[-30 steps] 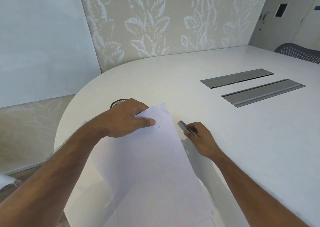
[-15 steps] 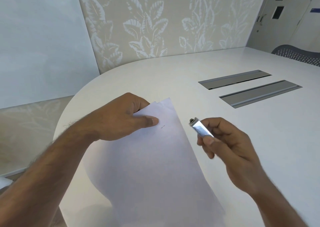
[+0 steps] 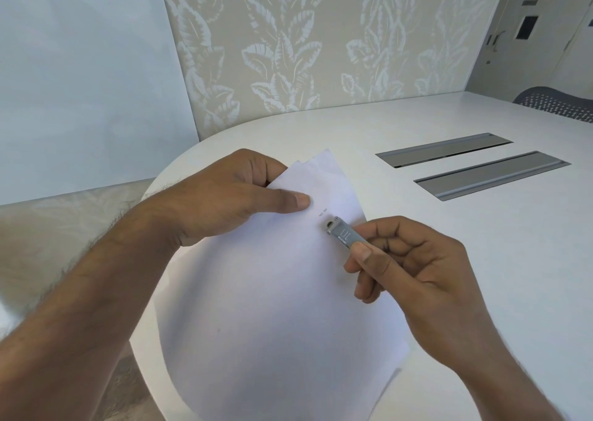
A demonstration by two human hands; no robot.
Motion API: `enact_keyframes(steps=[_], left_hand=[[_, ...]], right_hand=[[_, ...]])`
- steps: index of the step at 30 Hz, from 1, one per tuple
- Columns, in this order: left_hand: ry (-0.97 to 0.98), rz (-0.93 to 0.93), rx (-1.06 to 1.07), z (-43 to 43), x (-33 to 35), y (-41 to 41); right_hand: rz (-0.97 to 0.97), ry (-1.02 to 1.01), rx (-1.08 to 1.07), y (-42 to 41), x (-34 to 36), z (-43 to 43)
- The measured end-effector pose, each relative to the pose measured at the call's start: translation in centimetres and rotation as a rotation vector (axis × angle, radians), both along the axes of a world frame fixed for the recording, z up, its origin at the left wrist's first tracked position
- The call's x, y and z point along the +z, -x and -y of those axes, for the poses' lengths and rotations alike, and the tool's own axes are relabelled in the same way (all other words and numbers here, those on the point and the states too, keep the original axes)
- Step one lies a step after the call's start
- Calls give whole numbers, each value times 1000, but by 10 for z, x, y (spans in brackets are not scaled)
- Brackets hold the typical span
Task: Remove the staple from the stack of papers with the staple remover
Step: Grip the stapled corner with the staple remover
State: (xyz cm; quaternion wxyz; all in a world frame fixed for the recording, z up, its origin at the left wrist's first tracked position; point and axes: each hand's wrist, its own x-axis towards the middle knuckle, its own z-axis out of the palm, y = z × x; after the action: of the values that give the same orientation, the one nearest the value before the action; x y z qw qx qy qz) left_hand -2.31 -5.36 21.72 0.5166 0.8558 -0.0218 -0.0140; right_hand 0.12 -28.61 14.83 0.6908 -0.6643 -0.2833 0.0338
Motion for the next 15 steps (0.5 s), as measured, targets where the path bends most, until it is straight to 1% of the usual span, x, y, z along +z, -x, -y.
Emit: enact_keyframes(steps=[5,9,15], left_hand=[[75,-8,-51,5,1,5],[106,-12,-51,7,-1,6],[179,-27,-78,9,-5,7]], right_hand=[[1,-5,-24,5,5,-1],[13,-2,-37,8,6,0],[26,-50,-36,11,9,1]])
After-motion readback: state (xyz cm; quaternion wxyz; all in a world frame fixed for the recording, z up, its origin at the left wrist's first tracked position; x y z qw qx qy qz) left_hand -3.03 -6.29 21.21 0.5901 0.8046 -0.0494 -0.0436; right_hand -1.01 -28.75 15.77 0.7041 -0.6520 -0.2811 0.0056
